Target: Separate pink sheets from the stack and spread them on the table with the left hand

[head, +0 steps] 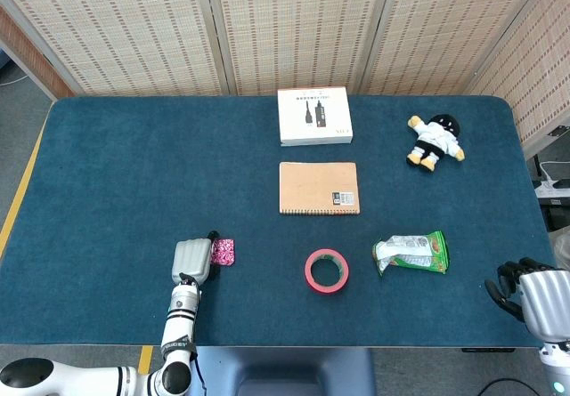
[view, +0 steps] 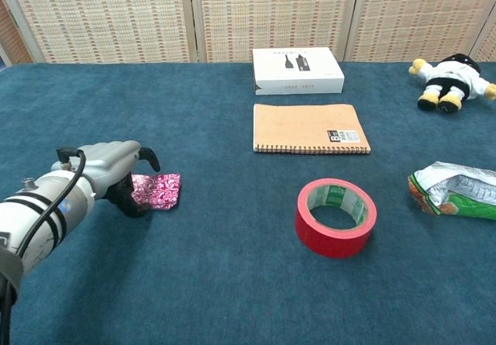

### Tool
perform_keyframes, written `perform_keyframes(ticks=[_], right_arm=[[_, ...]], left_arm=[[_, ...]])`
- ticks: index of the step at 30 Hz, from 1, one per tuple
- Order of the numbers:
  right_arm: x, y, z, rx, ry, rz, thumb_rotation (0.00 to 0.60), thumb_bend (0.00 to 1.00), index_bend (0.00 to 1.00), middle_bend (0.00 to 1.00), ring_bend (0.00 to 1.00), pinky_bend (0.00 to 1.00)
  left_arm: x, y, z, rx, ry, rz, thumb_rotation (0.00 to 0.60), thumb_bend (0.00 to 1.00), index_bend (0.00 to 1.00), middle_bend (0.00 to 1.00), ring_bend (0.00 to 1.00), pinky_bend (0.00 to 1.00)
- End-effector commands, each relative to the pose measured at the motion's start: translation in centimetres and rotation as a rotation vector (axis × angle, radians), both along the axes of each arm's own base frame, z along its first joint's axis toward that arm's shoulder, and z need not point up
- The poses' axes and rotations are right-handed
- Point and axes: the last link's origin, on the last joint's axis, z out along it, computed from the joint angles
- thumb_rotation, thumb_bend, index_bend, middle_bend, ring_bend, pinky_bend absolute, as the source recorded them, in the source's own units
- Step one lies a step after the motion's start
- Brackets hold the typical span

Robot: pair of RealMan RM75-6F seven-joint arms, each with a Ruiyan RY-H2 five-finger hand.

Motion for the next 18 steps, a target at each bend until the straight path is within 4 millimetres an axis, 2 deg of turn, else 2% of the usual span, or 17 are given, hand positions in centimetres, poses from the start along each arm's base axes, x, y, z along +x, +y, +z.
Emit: perform_keyframes(ticks=[1,12,18], right_arm=[[0.01,0.01,0.00,0.000,-0.001,0.001,0.600,0.17,0.85,0.79,0.66,0.84],[0.06,-0.03,-0.06,0.004,-0.002,0.003,0.600,0.17,0.85,0.79,0.66,0.84],[0.08,-0.05,-0.10,0.006,-0.002,0.003,0.600,0.17,0.85,0.79,0.66,0.84]], left_arm=[[0.04,-0.01,-0.02,0.000,-0.001,0.000,0.600,0.34,0.23,1.00,1.00,1.00],[-0.06,-0.08,-0.18,-0.006,0.009,0.005,0.600,0.33,0.23,0.99,1.00,1.00],[-0.18,-0.13,-0.28,0.002,0.004,0.007,0.600,0.34,0.29,1.00,1.00,1.00]])
